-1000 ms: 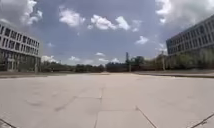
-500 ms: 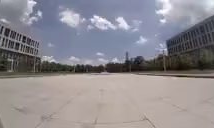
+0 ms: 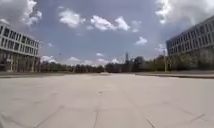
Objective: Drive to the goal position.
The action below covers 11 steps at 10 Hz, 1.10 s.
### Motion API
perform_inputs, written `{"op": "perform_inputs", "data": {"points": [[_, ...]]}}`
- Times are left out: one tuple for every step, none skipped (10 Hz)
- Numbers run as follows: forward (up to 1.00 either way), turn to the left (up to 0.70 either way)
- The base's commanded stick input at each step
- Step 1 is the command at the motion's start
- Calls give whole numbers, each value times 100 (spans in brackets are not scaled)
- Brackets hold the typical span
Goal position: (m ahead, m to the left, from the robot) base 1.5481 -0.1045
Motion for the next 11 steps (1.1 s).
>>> {"op": "perform_inputs", "data": {"points": [[70, 0], [70, 0], [70, 0], [70, 0], [70, 0], [70, 0], [70, 0], [70, 0], [70, 0], [70, 0], [70, 0]]}}
